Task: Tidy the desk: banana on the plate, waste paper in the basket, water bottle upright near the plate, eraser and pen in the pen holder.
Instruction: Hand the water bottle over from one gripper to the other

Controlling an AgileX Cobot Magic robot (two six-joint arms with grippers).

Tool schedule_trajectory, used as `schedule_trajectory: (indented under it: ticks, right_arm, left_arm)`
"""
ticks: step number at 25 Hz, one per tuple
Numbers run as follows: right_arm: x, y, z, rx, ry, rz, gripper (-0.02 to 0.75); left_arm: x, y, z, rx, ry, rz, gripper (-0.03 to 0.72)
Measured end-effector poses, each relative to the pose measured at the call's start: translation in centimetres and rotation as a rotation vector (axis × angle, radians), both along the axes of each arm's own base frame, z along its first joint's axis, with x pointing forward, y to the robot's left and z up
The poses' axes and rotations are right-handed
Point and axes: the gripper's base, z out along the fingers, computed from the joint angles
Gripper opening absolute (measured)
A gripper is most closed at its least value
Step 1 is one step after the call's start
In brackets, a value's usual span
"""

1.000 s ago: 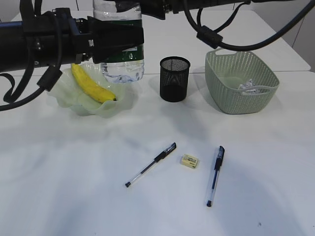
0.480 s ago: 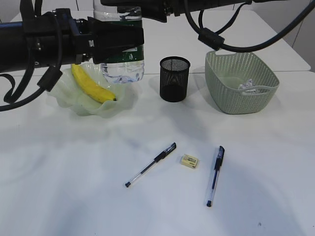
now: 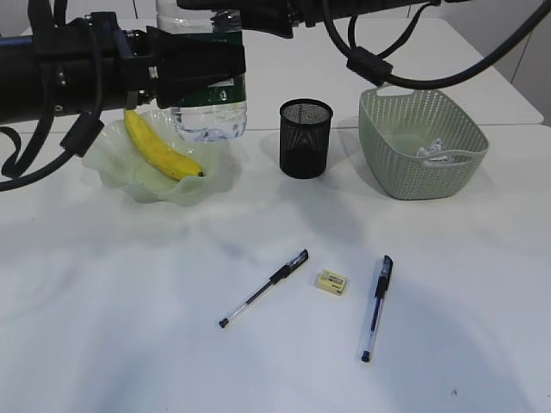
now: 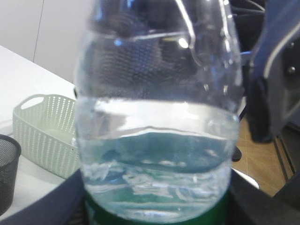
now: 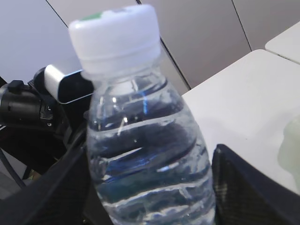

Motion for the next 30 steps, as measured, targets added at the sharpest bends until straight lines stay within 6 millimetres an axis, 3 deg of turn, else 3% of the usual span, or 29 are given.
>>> schedule_trajectory:
  ticks: [9, 30]
  right_arm:
    - [0.1, 0.0, 1.4, -0.021, -0.045, 0.000, 0.590]
    - [0.4, -0.8, 1.6, -0.032, -0.008, -0.018, 0.589]
  left_arm:
    - [0.1, 0.2, 0.1, -0.012, -0.004, 0.010, 0.410]
    - [0.8, 1.3, -0.2, 0.027, 0.005, 0.069, 0.410]
